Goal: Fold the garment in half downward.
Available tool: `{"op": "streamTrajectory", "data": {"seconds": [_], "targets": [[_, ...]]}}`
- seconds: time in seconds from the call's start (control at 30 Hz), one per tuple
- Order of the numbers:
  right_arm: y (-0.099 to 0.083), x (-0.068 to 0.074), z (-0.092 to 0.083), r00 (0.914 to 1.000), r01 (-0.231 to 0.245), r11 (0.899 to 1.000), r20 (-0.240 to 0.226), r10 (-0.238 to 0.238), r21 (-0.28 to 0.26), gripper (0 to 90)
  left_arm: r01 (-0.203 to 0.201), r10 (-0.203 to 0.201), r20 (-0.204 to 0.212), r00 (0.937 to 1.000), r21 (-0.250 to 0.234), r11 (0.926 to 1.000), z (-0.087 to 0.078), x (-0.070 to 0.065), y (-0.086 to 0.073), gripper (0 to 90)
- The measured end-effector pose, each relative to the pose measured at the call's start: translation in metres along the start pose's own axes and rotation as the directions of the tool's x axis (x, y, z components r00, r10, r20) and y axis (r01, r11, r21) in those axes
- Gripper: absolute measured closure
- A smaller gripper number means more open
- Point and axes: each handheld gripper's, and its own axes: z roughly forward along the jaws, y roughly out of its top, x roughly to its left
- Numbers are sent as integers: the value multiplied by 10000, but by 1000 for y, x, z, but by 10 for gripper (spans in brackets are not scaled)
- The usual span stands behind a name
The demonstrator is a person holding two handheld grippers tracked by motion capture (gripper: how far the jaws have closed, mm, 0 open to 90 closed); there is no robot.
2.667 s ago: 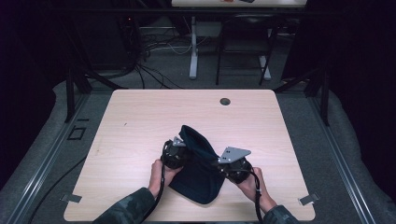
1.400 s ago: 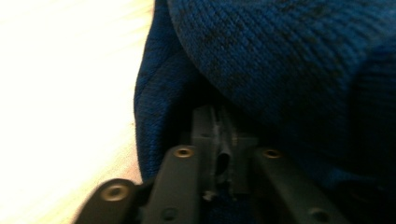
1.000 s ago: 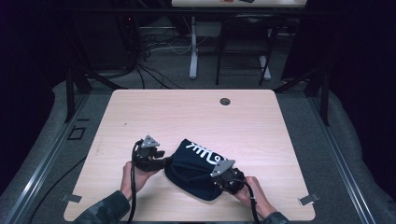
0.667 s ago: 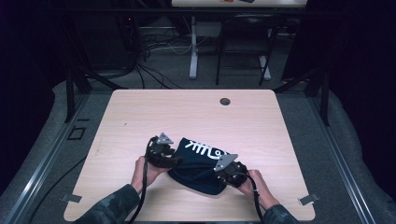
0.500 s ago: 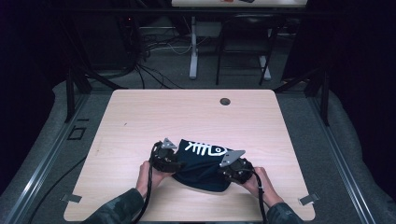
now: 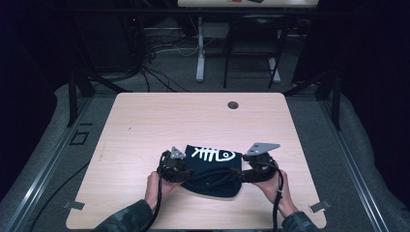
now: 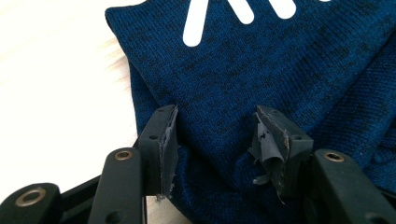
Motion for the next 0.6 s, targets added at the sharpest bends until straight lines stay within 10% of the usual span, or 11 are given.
{"op": "streamTrajectory", "data": {"seconds": [0.33, 0.6], "targets": [[-7, 19, 48, 9962, -603, 9881, 712, 506, 1413, 296, -160, 160, 109, 9998, -17, 9999, -2, 0, -5, 494], [-20, 8, 68, 9949, -144, 9732, 1005, -90, 2295, 265, -191, 191, 21, 9998, -47, 9998, -4, -5, -11, 493]]}}
